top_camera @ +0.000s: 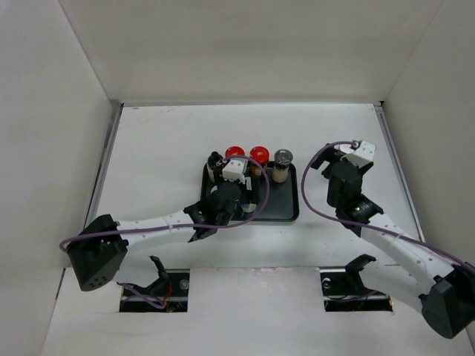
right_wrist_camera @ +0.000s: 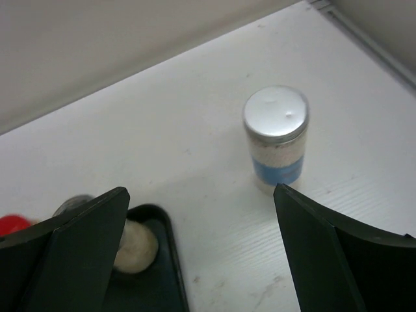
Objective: Organize the condiment bottles
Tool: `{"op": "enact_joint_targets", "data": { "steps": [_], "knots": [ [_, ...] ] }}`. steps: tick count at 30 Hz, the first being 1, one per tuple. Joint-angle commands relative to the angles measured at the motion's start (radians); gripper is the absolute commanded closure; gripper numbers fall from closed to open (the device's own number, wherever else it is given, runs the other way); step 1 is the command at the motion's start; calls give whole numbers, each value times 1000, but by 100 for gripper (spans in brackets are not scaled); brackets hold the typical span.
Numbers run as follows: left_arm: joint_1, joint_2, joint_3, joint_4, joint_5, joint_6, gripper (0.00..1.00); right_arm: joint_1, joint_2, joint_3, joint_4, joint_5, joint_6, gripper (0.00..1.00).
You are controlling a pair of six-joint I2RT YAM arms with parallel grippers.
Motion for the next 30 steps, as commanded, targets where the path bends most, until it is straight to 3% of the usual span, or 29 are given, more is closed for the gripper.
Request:
{"op": "enact_joint_targets", "data": {
  "steps": [1,8,13,18,27,29,30],
  "knots": [
    [12,-54,-9,78,12,-6,20,-75,25,90,16,75,-68,0],
    [11,-86,5,80,54,10,8,-225,115,138,3,92,-102,0],
    [26,-169,-16,194,57,34,0,-302,252,207,-25,-33,-78,0],
    [69,-282,-68,251,48,54,0,-345,359,305,-83,-96,-67,0],
    [216,-502,-240,232,-49,28,0,-414,514,337,-71,-213,-27,0],
    [245,-533,-251,198,-76,23,0,-416,525,336,-70,-218,-13,5],
    [259,-545,-256,183,-90,20,0,-416,528,336,-65,-219,-10,15]
  ]
}}
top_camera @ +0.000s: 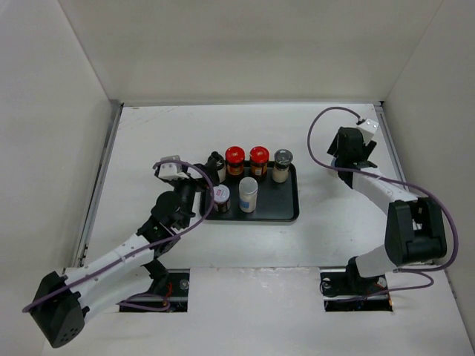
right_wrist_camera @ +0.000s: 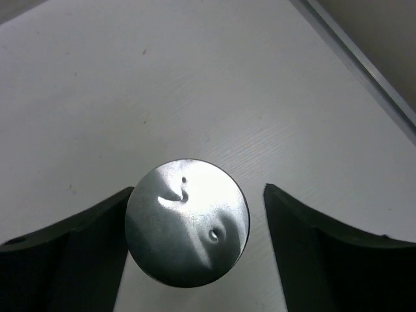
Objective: Organize the condiment bottles
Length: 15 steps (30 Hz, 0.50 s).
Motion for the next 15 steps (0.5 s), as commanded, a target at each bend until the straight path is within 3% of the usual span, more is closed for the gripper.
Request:
{"op": "enact_joint_targets", "data": {
  "steps": [1,3,5,10,15],
  "knots": [
    [45,-53,-21,-14,-69,-24,0,-3,-8,30,32,-33,34,25],
    [78,-76,-47,-22,-83,-53,0,-2,-42,15,58,-16,39,45],
    [119,-105,-79,-22,-84,-94,0,9,-111,-4,67,22,39,51],
    [240,-177,-177,-21,-74,-249,0,197,-341,-105,56,107,2,51],
    [357,-133,-160,-117,1,-329,0,458,-470,-186,-8,210,-7,50]
  ]
}}
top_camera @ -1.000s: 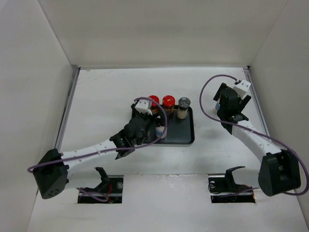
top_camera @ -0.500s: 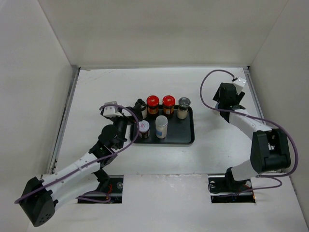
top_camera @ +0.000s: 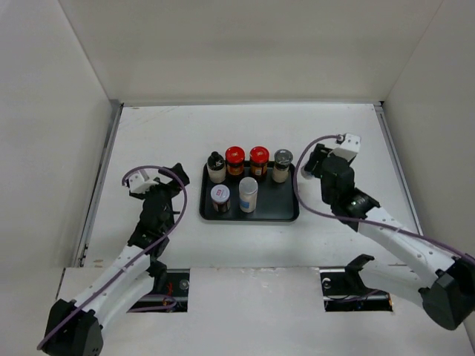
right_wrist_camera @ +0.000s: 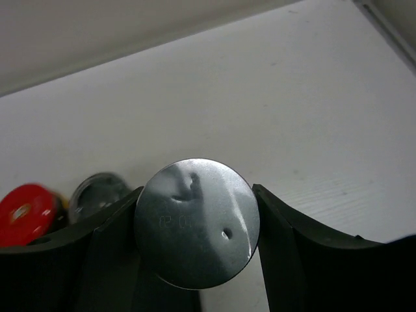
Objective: Organize the condiment bottles
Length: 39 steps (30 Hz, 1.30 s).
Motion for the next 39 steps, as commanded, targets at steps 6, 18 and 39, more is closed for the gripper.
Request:
{"op": "enact_joint_targets", "data": {
  "steps": [6,18,39],
  "knots": [
    [112,94,61,-128,87,-147,0,283,-64,-74,60,44,42,49],
    [126,168,160,-361,124,-170,0,384,115,-106,228,-19,11,44],
    [80,124,340,-593,92,-153,0,380,-137,-138,196,-4,8,0]
  ]
}}
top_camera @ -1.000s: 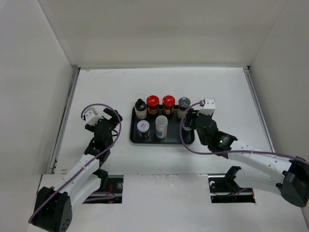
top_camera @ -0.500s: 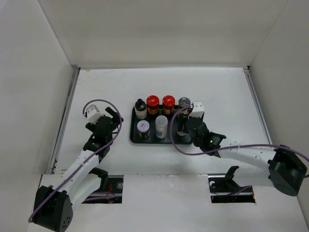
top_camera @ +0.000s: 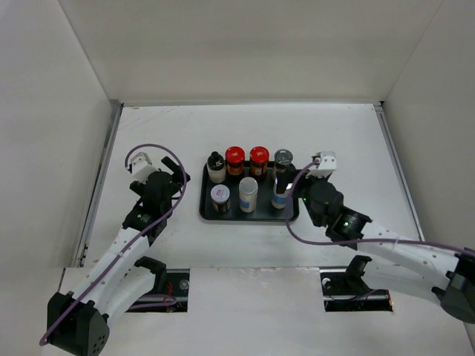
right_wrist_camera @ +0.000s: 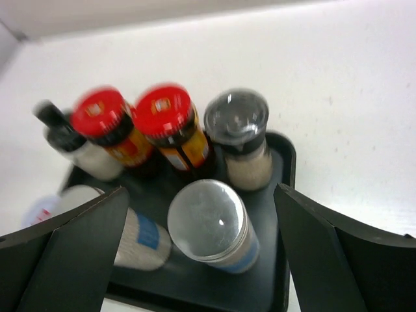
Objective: Organize the condiment bottles
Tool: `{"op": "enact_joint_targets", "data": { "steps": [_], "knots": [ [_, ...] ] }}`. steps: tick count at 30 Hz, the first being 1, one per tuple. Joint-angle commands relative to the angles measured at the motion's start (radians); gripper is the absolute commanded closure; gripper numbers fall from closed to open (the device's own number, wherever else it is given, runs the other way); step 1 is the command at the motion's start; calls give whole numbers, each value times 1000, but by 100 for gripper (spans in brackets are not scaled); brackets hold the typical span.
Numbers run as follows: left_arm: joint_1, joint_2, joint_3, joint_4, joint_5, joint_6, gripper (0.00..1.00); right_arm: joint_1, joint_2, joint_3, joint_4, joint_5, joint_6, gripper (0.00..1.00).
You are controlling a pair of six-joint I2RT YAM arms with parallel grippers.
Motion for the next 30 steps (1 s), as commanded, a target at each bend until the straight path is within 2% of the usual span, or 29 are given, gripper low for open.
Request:
{"op": "enact_joint_targets", "data": {
  "steps": [1,6,13,20,30],
  "knots": [
    [-25,-15,77,-21,-21,8,0,-21,-126,-18,57,50,8,0],
    [-71,8,97,-15,-41,10,0,-145,-306,-111,100,176,79,0],
    [-150,54,84,23,-53,14,0,-320,-476,-275,91,211,270,0],
    [-223,63,66,67,-118,25,0,-427,-458,-344,94,115,402,0],
    [-244,63,78,49,-133,39,0,-429,-369,-351,174,30,396,0]
  ]
}}
